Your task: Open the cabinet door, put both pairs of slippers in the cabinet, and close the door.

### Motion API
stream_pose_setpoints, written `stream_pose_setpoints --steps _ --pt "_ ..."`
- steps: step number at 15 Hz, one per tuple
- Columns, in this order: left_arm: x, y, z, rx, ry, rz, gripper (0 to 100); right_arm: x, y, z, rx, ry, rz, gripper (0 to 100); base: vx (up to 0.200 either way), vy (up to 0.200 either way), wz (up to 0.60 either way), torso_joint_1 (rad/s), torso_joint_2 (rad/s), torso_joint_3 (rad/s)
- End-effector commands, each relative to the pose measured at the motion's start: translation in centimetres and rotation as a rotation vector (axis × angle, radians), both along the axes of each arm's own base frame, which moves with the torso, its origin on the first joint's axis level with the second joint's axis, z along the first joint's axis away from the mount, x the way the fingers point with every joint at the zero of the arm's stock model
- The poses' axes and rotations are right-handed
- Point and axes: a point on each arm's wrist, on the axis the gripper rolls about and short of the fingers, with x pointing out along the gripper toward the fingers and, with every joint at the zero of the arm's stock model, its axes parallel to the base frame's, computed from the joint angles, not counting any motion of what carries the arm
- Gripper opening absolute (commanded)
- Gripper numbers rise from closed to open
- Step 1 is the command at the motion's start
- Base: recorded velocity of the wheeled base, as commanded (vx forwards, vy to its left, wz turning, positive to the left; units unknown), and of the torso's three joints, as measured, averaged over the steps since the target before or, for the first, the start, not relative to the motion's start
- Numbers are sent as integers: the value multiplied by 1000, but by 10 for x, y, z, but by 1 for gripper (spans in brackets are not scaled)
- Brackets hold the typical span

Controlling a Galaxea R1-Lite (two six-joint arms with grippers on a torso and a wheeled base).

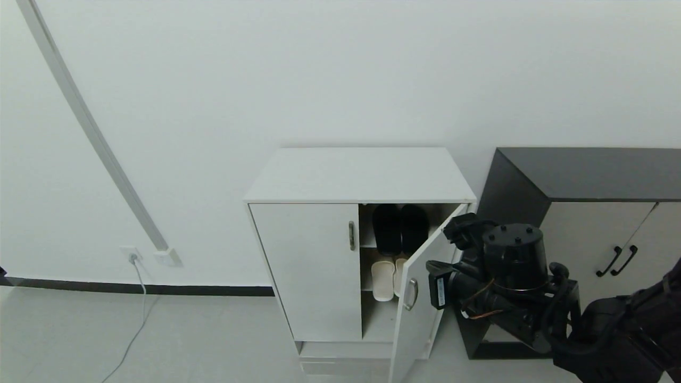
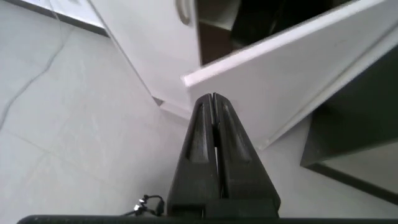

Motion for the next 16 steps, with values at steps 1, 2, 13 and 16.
stream_pose_setpoints --steps 1,2,13,16 --pt "0 0 0 -1 2 0 0 -1 -6 -4 -18 -11 -8 0 0 0 0 0 0 0" --pt "0 0 0 -1 2 0 0 0 -11 -2 -14 -38 -14 0 0 0 0 0 0 0" --pt "0 0 0 -1 2 0 0 -57 -54 -16 -48 50 38 0 91 0 0 0 1 3" --pt "0 0 0 -1 2 0 0 -55 -51 -20 -34 70 63 0 0 0 0 0 0 0"
